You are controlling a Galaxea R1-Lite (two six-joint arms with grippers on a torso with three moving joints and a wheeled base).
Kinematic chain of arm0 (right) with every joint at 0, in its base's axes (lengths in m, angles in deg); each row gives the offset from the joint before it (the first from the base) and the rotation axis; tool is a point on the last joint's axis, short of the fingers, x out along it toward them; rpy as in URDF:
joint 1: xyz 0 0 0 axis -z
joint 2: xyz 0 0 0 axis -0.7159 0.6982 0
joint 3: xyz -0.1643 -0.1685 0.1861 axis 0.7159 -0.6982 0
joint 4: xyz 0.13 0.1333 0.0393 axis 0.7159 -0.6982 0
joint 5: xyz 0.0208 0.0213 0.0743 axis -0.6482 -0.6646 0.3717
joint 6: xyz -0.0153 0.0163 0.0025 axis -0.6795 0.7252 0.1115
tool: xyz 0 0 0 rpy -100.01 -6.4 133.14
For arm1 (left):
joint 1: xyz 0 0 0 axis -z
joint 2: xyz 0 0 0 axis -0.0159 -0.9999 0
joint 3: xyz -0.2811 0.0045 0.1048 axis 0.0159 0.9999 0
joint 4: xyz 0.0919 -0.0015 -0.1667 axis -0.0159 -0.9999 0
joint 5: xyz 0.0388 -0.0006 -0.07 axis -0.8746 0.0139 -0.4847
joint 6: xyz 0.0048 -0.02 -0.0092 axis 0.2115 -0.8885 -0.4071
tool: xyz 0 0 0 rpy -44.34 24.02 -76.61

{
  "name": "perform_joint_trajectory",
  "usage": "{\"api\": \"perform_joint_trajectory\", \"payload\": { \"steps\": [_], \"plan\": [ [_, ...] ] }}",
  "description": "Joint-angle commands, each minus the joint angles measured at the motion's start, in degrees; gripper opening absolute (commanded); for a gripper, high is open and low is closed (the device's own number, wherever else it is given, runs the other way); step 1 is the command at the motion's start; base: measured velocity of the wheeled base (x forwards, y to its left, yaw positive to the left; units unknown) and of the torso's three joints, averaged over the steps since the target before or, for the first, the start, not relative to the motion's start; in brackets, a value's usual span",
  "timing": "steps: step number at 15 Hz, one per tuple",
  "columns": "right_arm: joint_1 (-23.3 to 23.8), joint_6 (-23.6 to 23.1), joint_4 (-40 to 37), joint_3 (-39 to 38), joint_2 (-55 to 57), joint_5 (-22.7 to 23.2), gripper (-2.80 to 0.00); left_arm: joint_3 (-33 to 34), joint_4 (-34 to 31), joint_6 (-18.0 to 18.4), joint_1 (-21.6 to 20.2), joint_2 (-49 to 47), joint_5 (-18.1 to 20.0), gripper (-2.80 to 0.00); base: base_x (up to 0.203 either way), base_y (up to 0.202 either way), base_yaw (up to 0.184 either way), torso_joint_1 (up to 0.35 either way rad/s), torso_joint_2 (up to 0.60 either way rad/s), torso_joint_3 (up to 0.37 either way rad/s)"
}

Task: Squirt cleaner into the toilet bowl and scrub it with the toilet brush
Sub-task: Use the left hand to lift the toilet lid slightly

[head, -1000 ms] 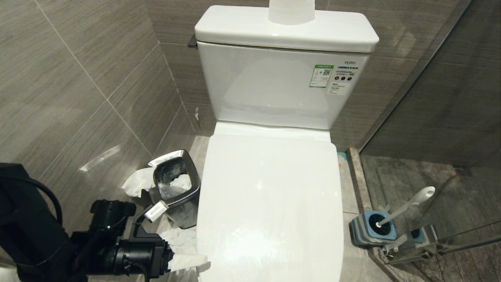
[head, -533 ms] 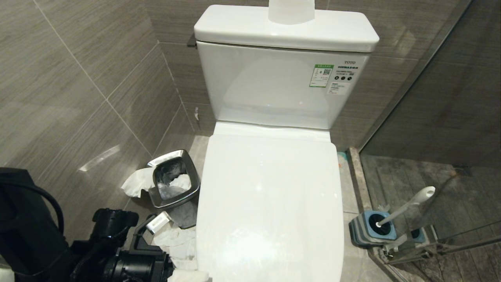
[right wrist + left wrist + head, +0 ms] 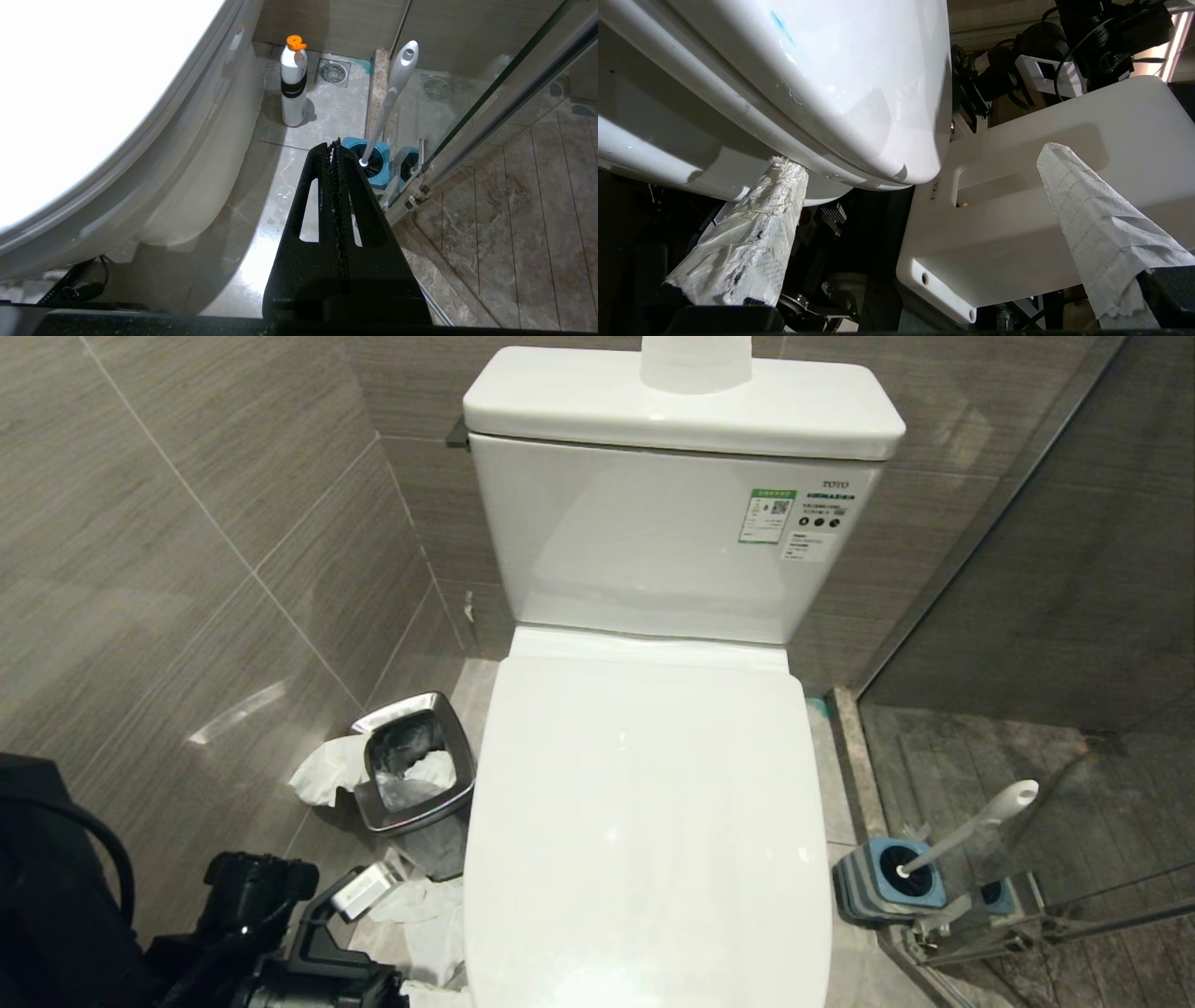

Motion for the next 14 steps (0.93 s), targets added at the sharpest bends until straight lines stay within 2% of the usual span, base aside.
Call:
{"api": "perform_joint_trajectory", "payload": {
  "steps": [1, 14],
  "plan": [
    [0.00, 0.00, 0.00, -0.01, 0.04, -0.10, -2.80, -0.07, 0.62, 0.02, 0.06, 1.00, 0.45, 0.00, 0.000, 0.000, 0.000, 0.000, 0.00, 0.000],
    [0.00, 0.00, 0.00, -0.01, 0.04, -0.02, -2.80, -3.93, 1.93, -0.69, -1.26, 3.54, 0.52, 0.00, 0.000, 0.000, 0.000, 0.000, 0.00, 0.000]
  ]
}}
